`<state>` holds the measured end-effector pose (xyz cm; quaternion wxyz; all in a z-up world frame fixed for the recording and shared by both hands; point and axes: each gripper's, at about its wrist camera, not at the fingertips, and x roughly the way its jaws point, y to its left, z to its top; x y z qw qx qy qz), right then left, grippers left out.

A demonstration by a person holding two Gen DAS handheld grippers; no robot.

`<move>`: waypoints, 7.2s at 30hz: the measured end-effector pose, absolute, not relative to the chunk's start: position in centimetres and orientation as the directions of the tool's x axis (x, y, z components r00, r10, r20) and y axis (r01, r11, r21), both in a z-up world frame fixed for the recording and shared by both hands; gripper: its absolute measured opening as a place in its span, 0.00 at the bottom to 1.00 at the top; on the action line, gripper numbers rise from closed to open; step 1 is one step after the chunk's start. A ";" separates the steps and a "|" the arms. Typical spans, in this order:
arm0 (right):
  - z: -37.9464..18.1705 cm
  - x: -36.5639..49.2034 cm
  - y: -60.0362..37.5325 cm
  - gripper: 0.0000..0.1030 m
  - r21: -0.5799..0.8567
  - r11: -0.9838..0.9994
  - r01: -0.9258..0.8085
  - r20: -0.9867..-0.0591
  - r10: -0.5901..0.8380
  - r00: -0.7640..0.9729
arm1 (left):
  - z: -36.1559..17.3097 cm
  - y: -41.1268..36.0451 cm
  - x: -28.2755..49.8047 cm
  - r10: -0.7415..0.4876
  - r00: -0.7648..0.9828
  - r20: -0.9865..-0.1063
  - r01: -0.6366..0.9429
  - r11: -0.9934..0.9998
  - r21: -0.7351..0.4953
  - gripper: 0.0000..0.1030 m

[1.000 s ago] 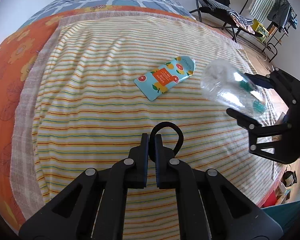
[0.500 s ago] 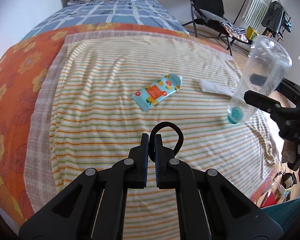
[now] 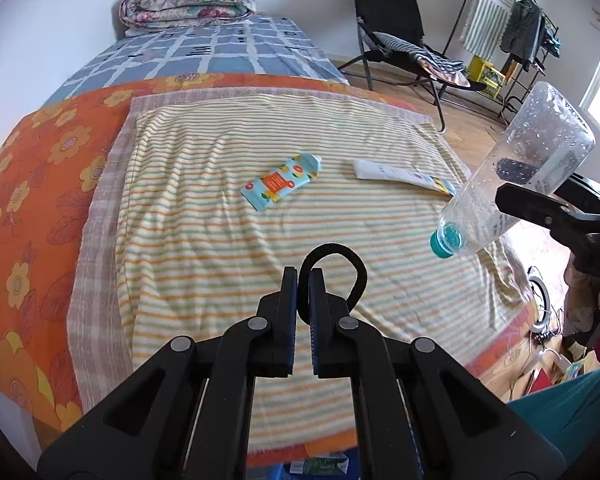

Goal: Collect trash
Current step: 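Grasp the black hair tie with the left tool while the right tool grasps the clear bottle, then carry the hair tie and bottle to the blue basket and release both, then move both tools back over the bed toward the pouch and tube, then grasp the blue fruit-print pouch with the left tool while the right tool grasps the white tube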

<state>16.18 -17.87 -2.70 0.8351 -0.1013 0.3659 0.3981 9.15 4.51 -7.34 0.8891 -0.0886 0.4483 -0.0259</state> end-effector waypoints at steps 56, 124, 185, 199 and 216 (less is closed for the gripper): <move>-18.4 -2.8 -21.2 0.65 0.393 0.643 -0.658 -0.868 0.495 -0.035 | -20.6 -2.1 -6.4 -0.161 0.261 -0.952 0.086 0.986 -0.144 0.11; -8.1 16.0 -24.2 0.88 0.264 0.752 -0.604 -0.799 0.521 0.300 | -10.7 2.1 12.7 -0.209 0.513 -0.833 0.091 0.978 -0.189 0.61; -17.0 32.9 -17.8 0.70 0.134 0.767 -0.627 -0.868 0.396 0.299 | -16.4 1.5 27.9 -0.122 0.483 -0.867 0.074 0.992 -0.099 0.35; -14.8 31.1 -17.5 0.14 0.119 0.770 -0.627 -0.849 0.406 0.337 | -14.4 2.2 25.8 -0.145 0.511 -0.847 0.079 0.989 -0.121 0.07; -13.3 29.7 -18.2 0.59 0.158 0.752 -0.640 -0.842 0.441 0.311 | -16.9 -0.6 26.4 0.012 0.449 -0.893 0.056 0.998 0.041 0.54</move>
